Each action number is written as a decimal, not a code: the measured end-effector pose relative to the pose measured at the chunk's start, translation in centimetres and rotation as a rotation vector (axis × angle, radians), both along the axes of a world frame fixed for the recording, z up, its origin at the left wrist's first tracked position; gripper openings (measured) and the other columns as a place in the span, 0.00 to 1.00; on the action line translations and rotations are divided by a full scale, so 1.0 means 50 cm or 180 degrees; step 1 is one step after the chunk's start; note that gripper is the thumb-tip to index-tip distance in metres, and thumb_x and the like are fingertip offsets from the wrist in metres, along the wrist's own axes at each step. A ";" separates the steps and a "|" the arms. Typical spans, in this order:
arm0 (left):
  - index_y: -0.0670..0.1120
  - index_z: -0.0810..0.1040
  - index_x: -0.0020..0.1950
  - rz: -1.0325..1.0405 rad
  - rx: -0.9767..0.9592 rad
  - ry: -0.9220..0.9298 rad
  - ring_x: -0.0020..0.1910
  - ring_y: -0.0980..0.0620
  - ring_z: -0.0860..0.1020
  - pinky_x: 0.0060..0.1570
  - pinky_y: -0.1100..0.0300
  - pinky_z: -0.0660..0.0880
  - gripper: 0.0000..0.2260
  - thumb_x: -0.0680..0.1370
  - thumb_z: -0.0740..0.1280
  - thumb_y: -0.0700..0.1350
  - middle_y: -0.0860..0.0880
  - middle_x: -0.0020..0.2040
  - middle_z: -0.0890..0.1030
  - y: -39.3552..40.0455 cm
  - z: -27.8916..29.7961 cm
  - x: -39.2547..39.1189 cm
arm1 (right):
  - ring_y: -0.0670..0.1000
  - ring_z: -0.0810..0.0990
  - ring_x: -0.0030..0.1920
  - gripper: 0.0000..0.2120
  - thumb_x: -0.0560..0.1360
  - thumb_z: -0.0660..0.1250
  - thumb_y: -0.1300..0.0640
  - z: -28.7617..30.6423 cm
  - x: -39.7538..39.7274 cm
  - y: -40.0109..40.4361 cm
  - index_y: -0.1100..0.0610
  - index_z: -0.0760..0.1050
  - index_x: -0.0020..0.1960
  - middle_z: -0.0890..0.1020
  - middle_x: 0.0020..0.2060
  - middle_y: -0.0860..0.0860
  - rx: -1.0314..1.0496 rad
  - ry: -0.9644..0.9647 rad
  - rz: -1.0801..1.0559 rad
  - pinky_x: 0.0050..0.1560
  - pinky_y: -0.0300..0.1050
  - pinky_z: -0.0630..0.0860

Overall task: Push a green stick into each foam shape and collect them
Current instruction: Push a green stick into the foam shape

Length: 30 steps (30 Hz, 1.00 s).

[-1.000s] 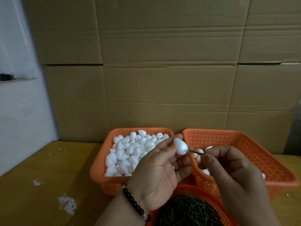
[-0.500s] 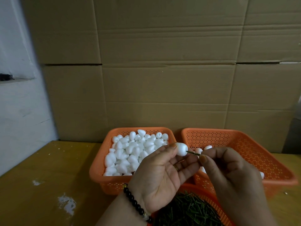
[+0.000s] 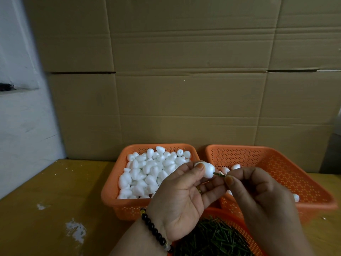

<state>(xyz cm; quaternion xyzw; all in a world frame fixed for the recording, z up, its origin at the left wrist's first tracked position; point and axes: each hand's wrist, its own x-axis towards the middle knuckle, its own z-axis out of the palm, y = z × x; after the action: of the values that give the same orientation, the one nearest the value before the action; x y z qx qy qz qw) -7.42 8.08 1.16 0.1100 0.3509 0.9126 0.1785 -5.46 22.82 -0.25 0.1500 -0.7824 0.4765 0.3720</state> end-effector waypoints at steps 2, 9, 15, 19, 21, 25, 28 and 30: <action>0.37 0.75 0.50 0.0005 -0.0051 0.0025 0.40 0.45 0.83 0.41 0.54 0.81 0.08 0.73 0.66 0.38 0.39 0.41 0.82 0.002 -0.002 0.000 | 0.36 0.80 0.36 0.01 0.68 0.66 0.50 0.000 0.000 0.000 0.44 0.76 0.37 0.82 0.37 0.35 0.0037 0.0011 0.0016 0.35 0.22 0.69; 0.37 0.75 0.50 -0.0027 -0.0056 0.0080 0.43 0.45 0.82 0.43 0.53 0.80 0.08 0.73 0.66 0.38 0.39 0.44 0.82 0.004 -0.008 -0.002 | 0.37 0.80 0.38 0.01 0.68 0.65 0.49 0.000 0.001 0.000 0.43 0.76 0.38 0.82 0.37 0.36 0.0037 -0.0005 0.0022 0.37 0.23 0.70; 0.38 0.77 0.50 -0.0027 -0.0078 0.0084 0.44 0.46 0.82 0.47 0.53 0.80 0.13 0.68 0.71 0.40 0.39 0.45 0.82 0.007 -0.015 -0.005 | 0.33 0.80 0.39 0.03 0.68 0.66 0.52 0.003 0.004 -0.003 0.46 0.76 0.36 0.82 0.37 0.33 0.0037 -0.0021 0.0156 0.38 0.21 0.70; 0.38 0.76 0.51 -0.0015 -0.0076 0.0052 0.43 0.46 0.82 0.47 0.53 0.80 0.13 0.69 0.71 0.40 0.39 0.45 0.82 0.008 -0.018 -0.007 | 0.33 0.80 0.39 0.03 0.68 0.66 0.52 0.004 0.005 -0.003 0.45 0.76 0.38 0.81 0.37 0.32 0.0077 0.0021 0.0168 0.38 0.22 0.71; 0.38 0.76 0.51 -0.0012 -0.0086 0.0042 0.44 0.46 0.82 0.47 0.52 0.80 0.13 0.69 0.71 0.40 0.39 0.45 0.82 0.008 -0.019 -0.008 | 0.34 0.80 0.39 0.02 0.68 0.66 0.52 0.004 0.005 -0.003 0.44 0.76 0.38 0.81 0.37 0.33 0.0073 0.0011 0.0163 0.38 0.22 0.71; 0.38 0.77 0.51 -0.0038 -0.0108 0.0086 0.44 0.46 0.82 0.47 0.53 0.80 0.13 0.69 0.71 0.40 0.40 0.45 0.82 0.007 -0.019 -0.006 | 0.34 0.80 0.39 0.03 0.68 0.66 0.52 0.005 0.005 -0.003 0.44 0.76 0.38 0.81 0.37 0.33 0.0079 0.0010 0.0143 0.38 0.23 0.71; 0.37 0.76 0.53 -0.0034 -0.0103 0.0060 0.44 0.46 0.82 0.48 0.53 0.80 0.15 0.68 0.71 0.40 0.39 0.46 0.82 0.007 -0.020 -0.006 | 0.35 0.80 0.38 0.03 0.68 0.66 0.52 0.005 0.006 -0.004 0.44 0.76 0.38 0.81 0.37 0.33 0.0090 0.0026 0.0121 0.37 0.23 0.71; 0.37 0.75 0.53 -0.0022 -0.0104 0.0045 0.45 0.46 0.82 0.48 0.53 0.80 0.16 0.68 0.72 0.40 0.39 0.46 0.82 0.007 -0.020 -0.007 | 0.35 0.80 0.38 0.03 0.68 0.66 0.51 0.005 0.006 -0.004 0.44 0.76 0.37 0.81 0.37 0.33 0.0092 0.0024 0.0111 0.37 0.23 0.71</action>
<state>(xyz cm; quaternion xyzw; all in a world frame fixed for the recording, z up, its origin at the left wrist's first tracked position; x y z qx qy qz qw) -7.75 8.44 0.16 0.1147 0.3666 0.9054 0.1809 -5.15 22.64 0.01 0.1708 -0.7850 0.4710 0.3643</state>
